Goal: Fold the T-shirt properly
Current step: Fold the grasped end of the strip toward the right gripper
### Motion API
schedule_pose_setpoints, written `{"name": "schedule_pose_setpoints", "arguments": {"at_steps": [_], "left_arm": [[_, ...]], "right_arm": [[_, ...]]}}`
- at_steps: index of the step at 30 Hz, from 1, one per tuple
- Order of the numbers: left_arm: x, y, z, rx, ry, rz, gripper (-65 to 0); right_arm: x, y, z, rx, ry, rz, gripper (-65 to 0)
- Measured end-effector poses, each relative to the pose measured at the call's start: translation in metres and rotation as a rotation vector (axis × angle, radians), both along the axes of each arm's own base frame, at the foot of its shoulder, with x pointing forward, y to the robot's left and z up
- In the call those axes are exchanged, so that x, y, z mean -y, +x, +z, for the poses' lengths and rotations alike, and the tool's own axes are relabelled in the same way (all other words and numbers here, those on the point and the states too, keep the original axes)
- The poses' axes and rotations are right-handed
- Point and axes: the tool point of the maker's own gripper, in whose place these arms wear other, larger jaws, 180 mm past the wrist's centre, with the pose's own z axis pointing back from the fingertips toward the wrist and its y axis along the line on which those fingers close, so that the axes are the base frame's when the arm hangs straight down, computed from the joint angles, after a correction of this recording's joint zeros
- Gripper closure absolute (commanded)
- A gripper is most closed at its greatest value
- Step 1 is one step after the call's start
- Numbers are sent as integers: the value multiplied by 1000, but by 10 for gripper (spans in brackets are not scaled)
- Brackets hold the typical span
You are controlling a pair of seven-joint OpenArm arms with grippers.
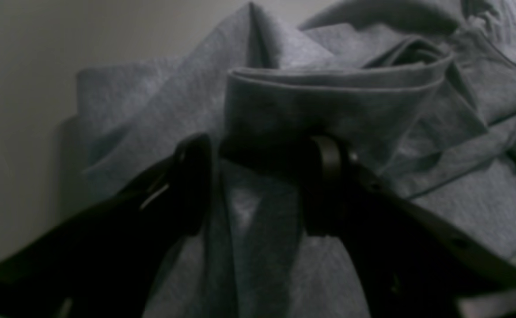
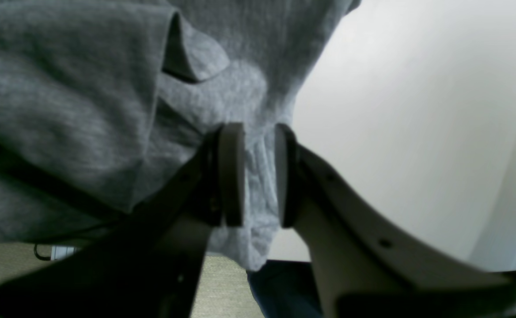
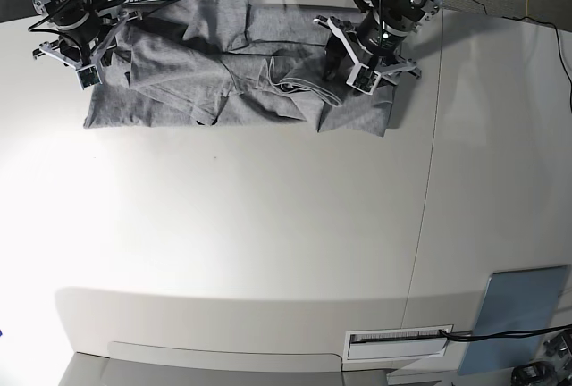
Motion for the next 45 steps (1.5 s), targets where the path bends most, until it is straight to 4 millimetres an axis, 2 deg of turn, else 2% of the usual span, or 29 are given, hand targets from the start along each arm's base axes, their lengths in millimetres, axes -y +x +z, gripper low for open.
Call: {"name": "schedule_pose_setpoints", "arguments": {"at_steps": [5, 9, 13, 17, 22, 25, 27, 29, 31, 32, 38, 40, 43, 45], "left_arm": [[21, -2, 7, 5, -46, -133, -315], [40, -28, 0, -69, -56, -308, -248], [59, -61, -1, -138, -89, -531, -244], [68, -79, 2, -235, -187, -554, -244], [78, -67, 19, -206, -284, -549, -244], [79, -52, 27, -166, -285, -553, -244], [75, -38, 28, -158, -280, -498, -242], [70, -27, 27, -151, -254, -457, -177], [64, -21, 22, -144, -201, -439, -39], [61, -20, 19, -145, -174, -439, 0], [41, -26, -4, -196, 5, -447, 0], [39, -22, -4, -169, 26, -441, 0], [37, -4, 3, -95, 4, -360, 0], [33, -1, -1, -94, 21, -346, 0]], "right_arm": [[0, 0, 0, 0, 0, 0, -127], [0, 0, 0, 0, 0, 0, -127], [0, 0, 0, 0, 0, 0, -127], [0, 0, 0, 0, 0, 0, -127], [0, 0, 0, 0, 0, 0, -127], [0, 0, 0, 0, 0, 0, -127], [0, 0, 0, 0, 0, 0, -127], [0, 0, 0, 0, 0, 0, -127], [0, 0, 0, 1, 1, 0, -127], [0, 0, 0, 0, 0, 0, -127], [0, 0, 0, 3, 1, 1, -127], [-1, 2, 1, 13, 3, 4, -127], [-1, 2, 1, 15, 4, 5, -127], [-1, 2, 1, 14, 3, 5, -127]]}}
